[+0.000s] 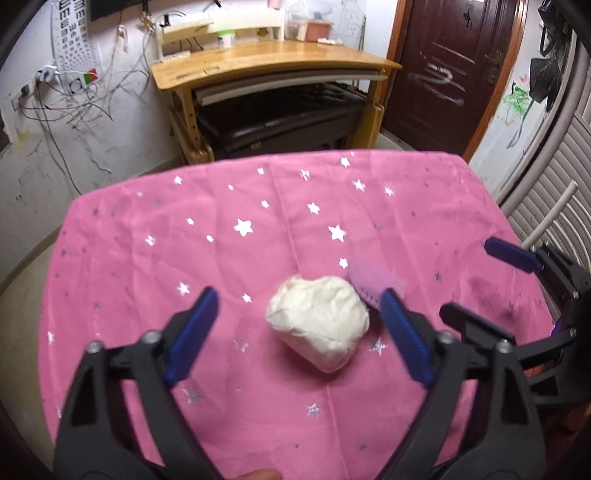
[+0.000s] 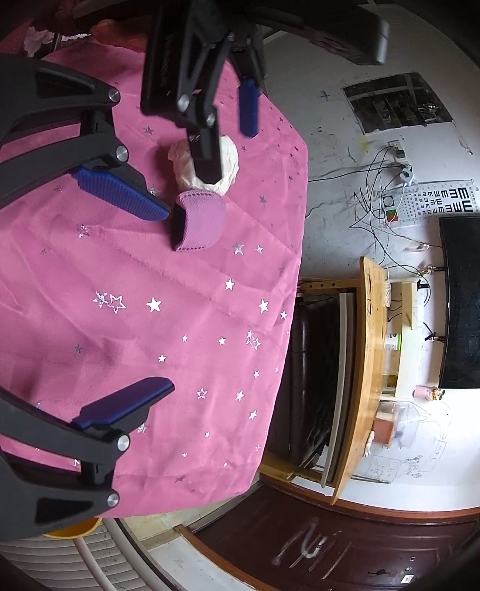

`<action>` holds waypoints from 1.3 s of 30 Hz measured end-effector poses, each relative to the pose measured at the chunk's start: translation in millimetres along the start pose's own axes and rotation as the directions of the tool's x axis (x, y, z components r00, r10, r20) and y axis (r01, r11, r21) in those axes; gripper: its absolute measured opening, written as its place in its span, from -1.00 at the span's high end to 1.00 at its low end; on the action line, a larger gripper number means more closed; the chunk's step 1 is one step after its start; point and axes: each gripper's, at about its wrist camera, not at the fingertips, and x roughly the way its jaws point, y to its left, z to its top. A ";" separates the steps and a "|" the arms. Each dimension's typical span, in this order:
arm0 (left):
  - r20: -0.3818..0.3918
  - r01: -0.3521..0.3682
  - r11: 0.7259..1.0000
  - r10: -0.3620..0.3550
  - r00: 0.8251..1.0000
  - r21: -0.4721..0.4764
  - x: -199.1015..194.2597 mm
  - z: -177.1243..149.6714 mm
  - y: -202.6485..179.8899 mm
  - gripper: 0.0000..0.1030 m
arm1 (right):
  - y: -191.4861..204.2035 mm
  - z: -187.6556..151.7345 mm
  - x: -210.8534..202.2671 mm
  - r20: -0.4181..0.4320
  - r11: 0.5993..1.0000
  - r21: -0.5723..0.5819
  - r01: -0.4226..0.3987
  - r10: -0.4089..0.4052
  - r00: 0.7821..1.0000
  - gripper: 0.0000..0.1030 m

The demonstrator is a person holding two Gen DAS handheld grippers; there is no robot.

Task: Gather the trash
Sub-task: 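Grasp the white ball with the left tool while the right tool grasps the pink sponge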

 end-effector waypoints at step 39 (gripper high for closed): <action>0.090 -0.014 0.997 0.021 0.996 -0.076 -18.7 -6.4 40.0 0.09 | 39.3 31.1 57.2 -0.095 0.997 -0.074 -0.026 0.018 0.995 0.50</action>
